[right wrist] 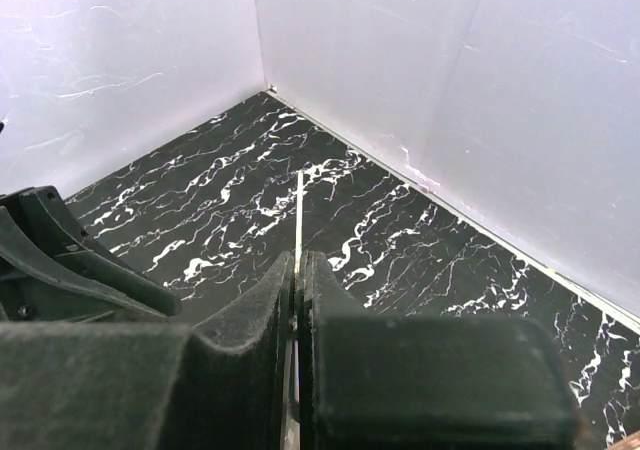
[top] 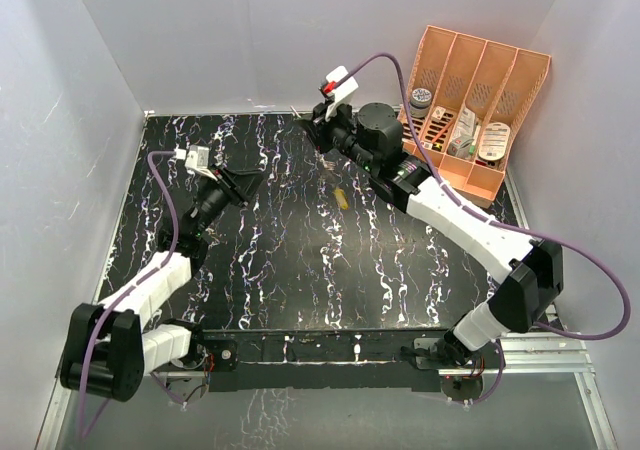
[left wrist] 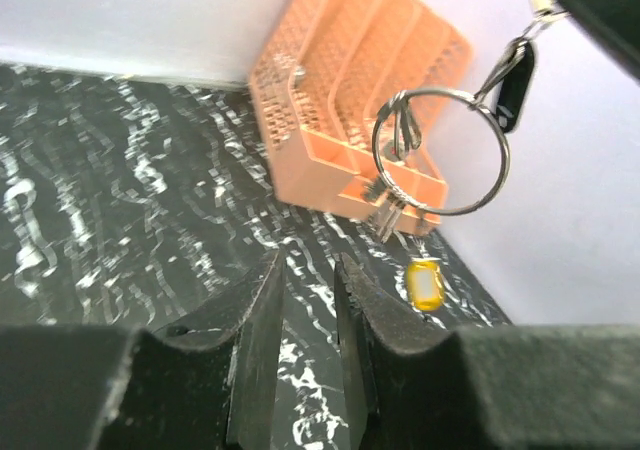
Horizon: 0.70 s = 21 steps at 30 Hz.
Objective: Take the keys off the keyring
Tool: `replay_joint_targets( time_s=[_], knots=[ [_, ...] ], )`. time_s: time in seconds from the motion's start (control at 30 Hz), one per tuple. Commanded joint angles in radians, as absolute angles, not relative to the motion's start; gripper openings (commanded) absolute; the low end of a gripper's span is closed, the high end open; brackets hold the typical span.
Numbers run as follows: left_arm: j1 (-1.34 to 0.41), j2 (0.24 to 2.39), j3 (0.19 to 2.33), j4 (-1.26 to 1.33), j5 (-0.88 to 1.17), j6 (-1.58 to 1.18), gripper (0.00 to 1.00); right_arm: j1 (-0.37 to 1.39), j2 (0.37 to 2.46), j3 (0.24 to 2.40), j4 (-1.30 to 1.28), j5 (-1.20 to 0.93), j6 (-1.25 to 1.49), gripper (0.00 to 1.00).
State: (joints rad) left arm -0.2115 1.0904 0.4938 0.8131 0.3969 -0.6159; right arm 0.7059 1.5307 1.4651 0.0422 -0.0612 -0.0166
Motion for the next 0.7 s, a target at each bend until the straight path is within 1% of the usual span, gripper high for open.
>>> replay_joint_targets(
  time_s=[0.0,0.07,0.1,0.13,0.23,0.33,0.4,0.5,0.53,0.6,0.67],
  knots=[
    [-0.215,1.153,0.561,1.17,0.589,-0.699,0.28,0.713,1.473,1.447,0.107,-0.016,0.0,0.0],
    [-0.217,1.181,0.614,1.199,0.629,-0.715,0.38,0.715,1.456,1.435,0.106,-0.009,0.0,0.0],
    [-0.22,1.189,0.639,1.198,0.65,-0.715,0.41,0.715,1.447,1.427,0.106,-0.008,0.0,0.0],
    [-0.224,1.198,0.664,1.192,0.669,-0.711,0.42,0.715,1.438,1.421,0.106,-0.009,0.001,0.0],
    [-0.241,1.204,0.717,1.161,0.704,-0.663,0.39,0.715,1.414,1.404,0.107,-0.014,0.01,0.0],
    [-0.251,1.197,0.732,1.149,0.717,-0.625,0.39,0.716,1.395,1.386,0.117,-0.019,0.022,0.0],
    [-0.261,1.195,0.735,1.139,0.73,-0.605,0.36,0.716,1.386,1.376,0.128,-0.023,0.031,0.0],
    [-0.274,1.21,0.737,1.125,0.756,-0.571,0.19,0.716,1.38,1.367,0.142,-0.045,0.056,0.0],
    [-0.277,1.22,0.74,1.118,0.762,-0.566,0.17,0.716,1.377,1.363,0.147,-0.053,0.066,0.0],
    [-0.284,1.243,0.746,1.121,0.77,-0.567,0.17,0.72,1.373,1.358,0.157,-0.066,0.081,0.0],
    [-0.293,1.263,0.745,1.146,0.777,-0.579,0.2,0.724,1.368,1.353,0.162,-0.065,0.088,0.0]
  ],
)
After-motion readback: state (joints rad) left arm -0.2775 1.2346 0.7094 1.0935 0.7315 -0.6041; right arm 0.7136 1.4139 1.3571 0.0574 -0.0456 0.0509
